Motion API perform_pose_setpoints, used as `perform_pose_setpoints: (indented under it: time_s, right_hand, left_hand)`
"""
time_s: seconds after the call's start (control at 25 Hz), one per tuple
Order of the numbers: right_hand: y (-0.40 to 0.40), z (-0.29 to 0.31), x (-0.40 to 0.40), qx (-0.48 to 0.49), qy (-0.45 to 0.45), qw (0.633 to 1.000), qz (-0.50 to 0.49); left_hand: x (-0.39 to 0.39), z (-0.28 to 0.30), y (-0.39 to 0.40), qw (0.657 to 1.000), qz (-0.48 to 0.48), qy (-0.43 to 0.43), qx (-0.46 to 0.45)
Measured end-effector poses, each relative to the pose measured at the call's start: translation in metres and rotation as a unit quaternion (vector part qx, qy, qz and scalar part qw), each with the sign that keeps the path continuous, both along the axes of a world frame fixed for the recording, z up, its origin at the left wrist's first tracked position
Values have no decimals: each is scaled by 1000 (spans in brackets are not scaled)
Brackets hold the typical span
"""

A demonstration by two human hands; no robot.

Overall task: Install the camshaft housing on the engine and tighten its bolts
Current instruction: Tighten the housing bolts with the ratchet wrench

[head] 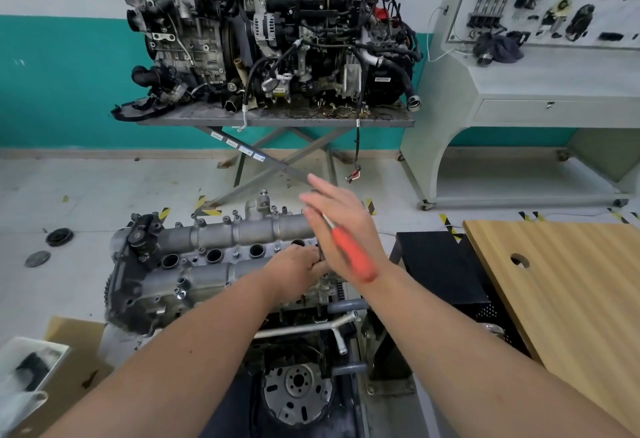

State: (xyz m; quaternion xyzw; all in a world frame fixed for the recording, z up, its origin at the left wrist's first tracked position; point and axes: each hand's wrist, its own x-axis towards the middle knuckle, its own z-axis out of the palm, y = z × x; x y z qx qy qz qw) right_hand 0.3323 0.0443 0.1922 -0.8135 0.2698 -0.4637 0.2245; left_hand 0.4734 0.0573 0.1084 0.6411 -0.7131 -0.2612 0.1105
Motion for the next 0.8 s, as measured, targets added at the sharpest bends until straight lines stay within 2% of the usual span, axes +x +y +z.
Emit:
perform_pose_setpoints:
  time_s: [0.04, 0.08, 0.12, 0.2, 0.28, 0.36, 0.44, 0.6, 0.64, 0.68, 0.72, 0.76, 0.8]
  right_hand:
    - [-4, 2, 1, -123, 60, 990, -12]
    - [-7, 9, 2, -194, 132, 972, -28]
    - [-8, 16, 3, -226, 217, 948, -54]
    - [-6, 35, 5, -228, 379, 888, -124]
    - [-4, 51, 5, -194, 465, 852, -144]
    - [-4, 65, 7, -151, 514, 837, -110]
    - [-6, 76, 12, -81, 525, 845, -58]
    - [-17, 80, 20, 101, 431, 895, -50]
    - [-21, 78, 20, 192, 368, 909, -45]
    - [-21, 74, 20, 306, 268, 913, -36]
    - [-18, 69, 20, 428, 137, 893, -22]
    - [-13, 64, 20, 524, -2, 852, 1]
    - [-6, 59, 19, 576, -135, 806, 24]
  left_hand:
    - [0, 0, 0, 1000, 0, -6, -11]
    - [0, 2, 1, 1000, 4, 5, -25]
    - [0, 2, 2, 999, 9, 29, -37]
    - [1, 8, 3, 998, 22, 62, 13]
    - [1, 13, 1, 996, 23, 44, 73]
    - [3, 17, 0, 997, 18, 14, 75]
    - [4, 19, 1, 996, 22, 20, 80]
    - [5, 21, 1, 993, 33, 48, 99]
    - [5, 20, 1, 995, 26, 42, 92]
    - [5, 19, 1, 996, 20, 34, 85]
    - [5, 18, 1, 996, 15, 27, 78]
    - [5, 17, 1, 997, 14, 26, 72]
    - [4, 16, 1, 997, 15, 25, 68]
